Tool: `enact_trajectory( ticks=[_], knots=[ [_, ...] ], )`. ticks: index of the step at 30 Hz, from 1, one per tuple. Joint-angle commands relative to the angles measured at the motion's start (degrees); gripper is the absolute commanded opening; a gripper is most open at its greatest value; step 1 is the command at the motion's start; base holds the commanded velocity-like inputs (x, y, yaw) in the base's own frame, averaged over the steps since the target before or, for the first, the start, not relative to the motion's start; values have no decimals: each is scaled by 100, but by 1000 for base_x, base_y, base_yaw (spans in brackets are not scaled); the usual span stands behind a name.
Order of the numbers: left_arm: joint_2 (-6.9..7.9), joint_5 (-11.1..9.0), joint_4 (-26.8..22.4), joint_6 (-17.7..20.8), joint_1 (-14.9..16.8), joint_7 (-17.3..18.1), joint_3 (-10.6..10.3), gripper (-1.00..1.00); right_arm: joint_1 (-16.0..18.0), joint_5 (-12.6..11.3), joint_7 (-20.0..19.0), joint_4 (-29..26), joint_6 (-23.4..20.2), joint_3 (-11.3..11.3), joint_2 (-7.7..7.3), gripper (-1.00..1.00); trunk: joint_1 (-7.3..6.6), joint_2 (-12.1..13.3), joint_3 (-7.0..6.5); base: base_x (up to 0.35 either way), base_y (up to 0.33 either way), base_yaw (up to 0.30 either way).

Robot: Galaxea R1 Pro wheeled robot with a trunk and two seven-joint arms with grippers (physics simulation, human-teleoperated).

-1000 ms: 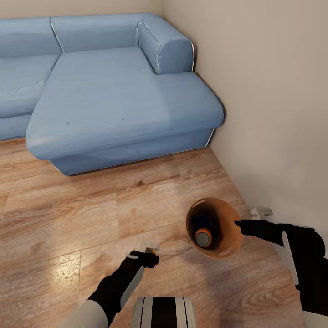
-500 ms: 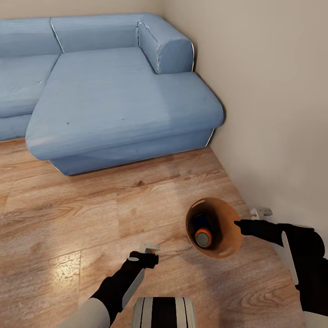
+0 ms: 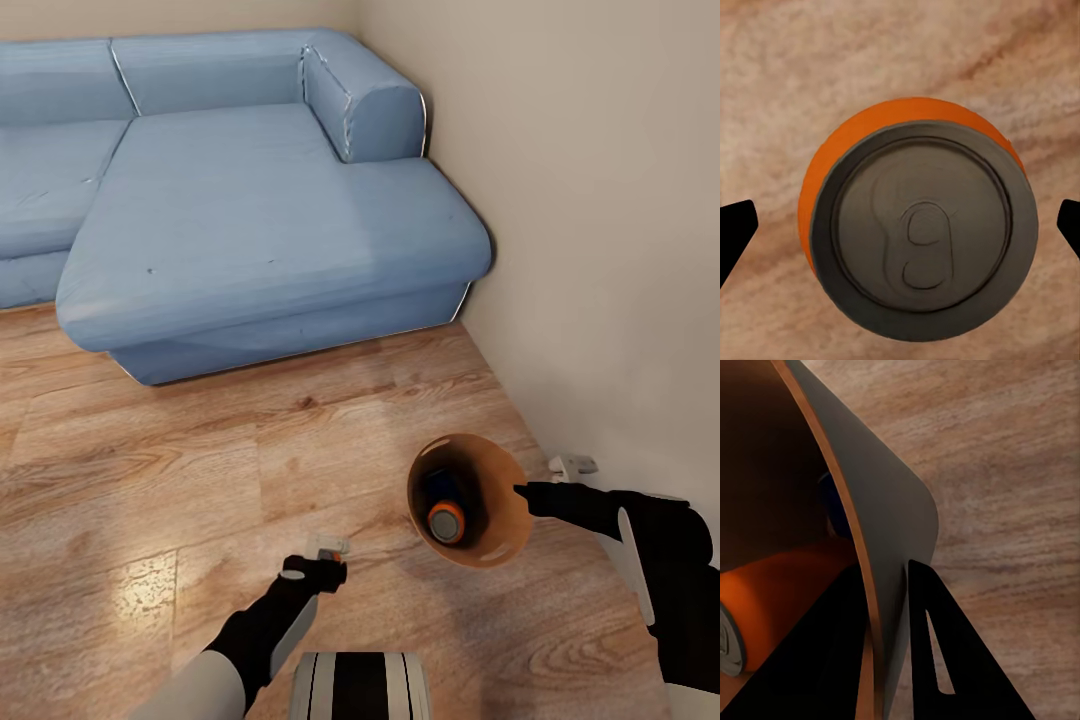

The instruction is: Put the three can of soda from the living room inside the tash can in the kitchen.

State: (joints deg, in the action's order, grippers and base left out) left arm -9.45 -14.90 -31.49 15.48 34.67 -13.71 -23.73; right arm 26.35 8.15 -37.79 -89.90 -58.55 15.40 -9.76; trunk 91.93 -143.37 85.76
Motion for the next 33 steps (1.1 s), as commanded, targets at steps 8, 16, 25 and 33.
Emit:
enact_trajectory(
  ticks=[8, 16, 25, 33],
  knots=[
    [-28, -11, 147, -255, 31, 0, 1, -100, 1, -147, -33, -1, -40, -2, 0, -100, -1, 0, 0, 0, 0, 0],
    [-31, -30, 350, -304, 113, 0, 7, -100, 1, -152, -35, -1, -41, -2, 0, -100, -1, 0, 0, 0, 0, 0],
    [21, -16, -1179, -35, 100, 25, -8, -100, 1, -147, -35, -1, -43, 5, 0, -100, -1, 0, 0, 0, 0, 0],
    [846, -72, -4320, 1923, -103, 40, -18, -100, 1, -147, -35, -1, -43, 8, 0, -100, -1, 0, 0, 0, 0, 0]
  ],
)
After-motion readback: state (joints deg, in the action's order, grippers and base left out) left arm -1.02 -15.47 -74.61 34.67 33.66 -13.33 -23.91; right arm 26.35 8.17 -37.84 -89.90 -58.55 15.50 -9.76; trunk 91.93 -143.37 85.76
